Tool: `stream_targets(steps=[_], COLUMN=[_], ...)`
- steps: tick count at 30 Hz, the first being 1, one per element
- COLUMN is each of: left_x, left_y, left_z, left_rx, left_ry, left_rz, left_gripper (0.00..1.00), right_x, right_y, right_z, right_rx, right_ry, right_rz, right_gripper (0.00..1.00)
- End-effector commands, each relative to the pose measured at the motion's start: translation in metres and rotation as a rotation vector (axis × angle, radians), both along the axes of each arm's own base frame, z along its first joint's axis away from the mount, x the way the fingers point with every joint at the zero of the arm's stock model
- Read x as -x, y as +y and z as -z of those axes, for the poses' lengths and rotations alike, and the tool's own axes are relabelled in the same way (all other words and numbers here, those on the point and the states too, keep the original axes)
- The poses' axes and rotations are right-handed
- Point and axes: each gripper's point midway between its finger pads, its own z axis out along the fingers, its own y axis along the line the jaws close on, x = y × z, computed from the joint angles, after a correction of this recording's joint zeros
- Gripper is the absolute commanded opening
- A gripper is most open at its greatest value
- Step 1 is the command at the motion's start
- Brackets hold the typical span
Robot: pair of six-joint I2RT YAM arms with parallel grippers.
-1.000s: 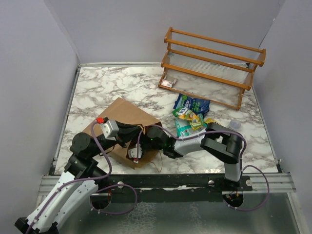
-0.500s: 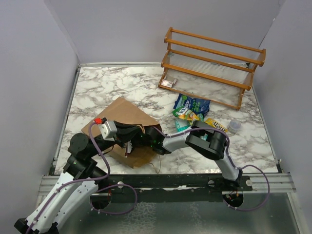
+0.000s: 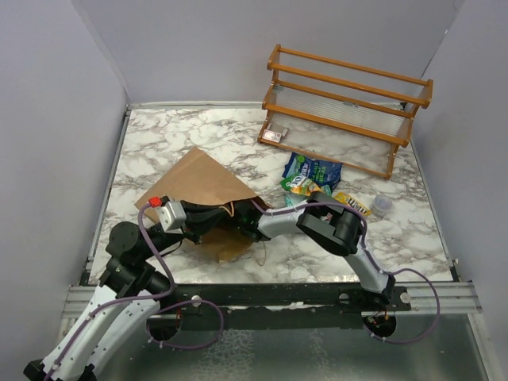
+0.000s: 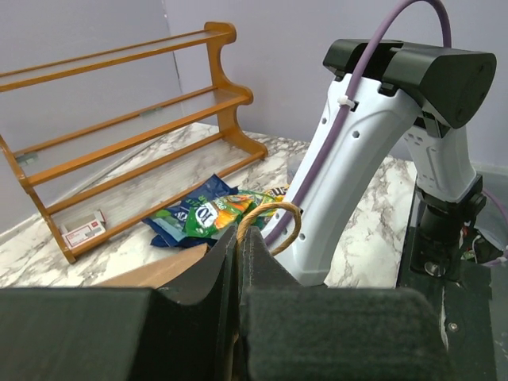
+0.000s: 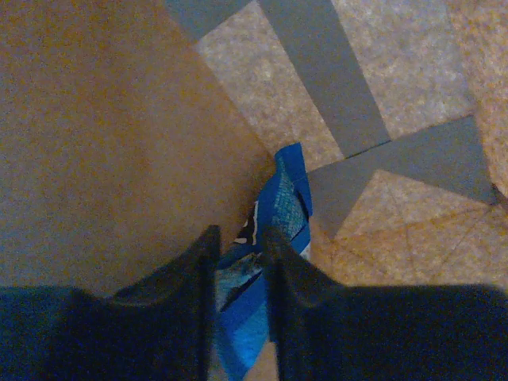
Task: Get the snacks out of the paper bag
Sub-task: Take out the snack from the paper bag.
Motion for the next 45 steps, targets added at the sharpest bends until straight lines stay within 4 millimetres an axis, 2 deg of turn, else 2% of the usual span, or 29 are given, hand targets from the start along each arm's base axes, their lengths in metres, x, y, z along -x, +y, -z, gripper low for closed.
stream_targets(steps=[1, 6, 14, 20, 25, 28, 30, 34, 38, 45], left_x=[0.001, -0.005, -0.011, -0.016, -0.024, -0.029, -0.032, -0.034, -0.04, -0.018], left_y=[0.007, 0.012, 0.017, 0.019, 0.022, 0.022, 0.021, 0.019, 0.022, 0.005], left_z=[-0.005, 0.003, 0.02, 0.008, -0.006, -0.007, -0.009, -0.019, -0.032, -0.056], left_rx=[0.01, -0.005, -0.037, -0.001, 0.035, 0.034, 0.039, 0.066, 0.093, 0.128], left_ry=[-0.033, -0.031, -0.014, -0.024, -0.033, -0.027, -0.018, -0.016, -0.018, -0.083], left_rz=[-0.031, -0.081, -0.122, -0.155, -0.195, -0.209, -0.213, -0.212, -0.241, -0.084], left_gripper=[0.0, 0.0, 0.0, 0.0, 0.0, 0.0, 0.0, 0.0, 0.0, 0.0], right_x=[-0.014, -0.008, 0.016, 0.051, 0.066, 0.068, 0.067, 0.065, 0.064, 0.06], right_y=[-0.012, -0.02, -0.041, -0.058, -0.069, -0.073, -0.074, -0.074, -0.074, -0.064], right_z=[-0.013, -0.032, -0.051, -0.047, -0.05, -0.058, -0.057, -0.04, -0.037, -0.019], right_rx=[-0.018, -0.043, -0.044, -0.021, -0.026, -0.059, -0.065, -0.033, -0.033, 0.045], right_ry=[0.004, 0.009, 0.032, 0.1, 0.131, 0.17, 0.193, 0.226, 0.244, 0.282], right_rz=[0.083, 0.08, 0.018, -0.101, -0.14, -0.112, -0.095, -0.069, -0.051, -0.051], right_gripper=[0.18, 0.07, 0.05, 0.04, 0.02, 0.02, 0.02, 0.02, 0.02, 0.01])
